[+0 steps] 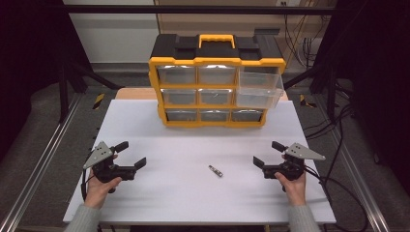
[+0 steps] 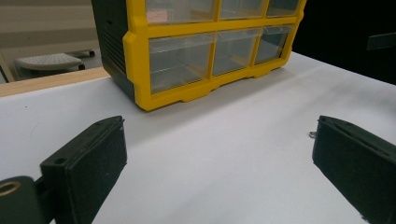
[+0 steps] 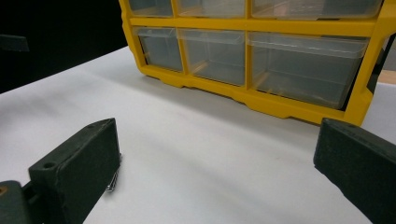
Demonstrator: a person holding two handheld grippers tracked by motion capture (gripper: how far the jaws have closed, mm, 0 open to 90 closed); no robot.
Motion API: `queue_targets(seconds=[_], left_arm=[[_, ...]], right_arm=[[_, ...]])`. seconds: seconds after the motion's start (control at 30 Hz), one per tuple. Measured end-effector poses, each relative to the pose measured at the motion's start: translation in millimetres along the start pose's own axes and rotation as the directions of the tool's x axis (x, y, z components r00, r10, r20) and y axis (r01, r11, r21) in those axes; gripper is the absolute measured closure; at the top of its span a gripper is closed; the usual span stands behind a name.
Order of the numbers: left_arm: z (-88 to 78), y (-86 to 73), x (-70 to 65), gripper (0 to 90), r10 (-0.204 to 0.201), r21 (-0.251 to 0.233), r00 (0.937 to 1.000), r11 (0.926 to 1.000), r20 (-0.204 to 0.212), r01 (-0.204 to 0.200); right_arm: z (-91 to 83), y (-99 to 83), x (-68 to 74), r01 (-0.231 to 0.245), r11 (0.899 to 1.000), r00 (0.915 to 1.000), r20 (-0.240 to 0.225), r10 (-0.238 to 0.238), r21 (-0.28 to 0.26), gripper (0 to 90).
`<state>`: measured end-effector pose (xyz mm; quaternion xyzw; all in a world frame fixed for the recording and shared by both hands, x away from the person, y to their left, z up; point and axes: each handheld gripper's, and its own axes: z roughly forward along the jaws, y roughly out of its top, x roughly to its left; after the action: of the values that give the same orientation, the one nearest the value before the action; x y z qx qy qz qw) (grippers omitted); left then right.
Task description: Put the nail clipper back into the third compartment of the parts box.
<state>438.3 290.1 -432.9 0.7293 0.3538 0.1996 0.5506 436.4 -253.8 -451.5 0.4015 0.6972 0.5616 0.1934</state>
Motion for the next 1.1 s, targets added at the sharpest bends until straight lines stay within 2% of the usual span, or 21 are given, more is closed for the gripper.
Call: queue_targets(seconds=[0.5,1.1], left_arm=[[-0.4,-1.0,1.7,2.9,-0.006,0.002,1.0000,1.0000,-0.002,0.006],[0.4,-1.1,0.9,2.8,-0.003,0.004,1.0000,1.0000,0.001,0.003]], right_arm=[[-1.2,2.9,0.4,0.001,1.000,0.9999,0.011,-0.001,0.004,0.7],[10.1,9.2,16.0,0.064,0.996,0.9979,-0.001,-0.064,0.065,0.5]])
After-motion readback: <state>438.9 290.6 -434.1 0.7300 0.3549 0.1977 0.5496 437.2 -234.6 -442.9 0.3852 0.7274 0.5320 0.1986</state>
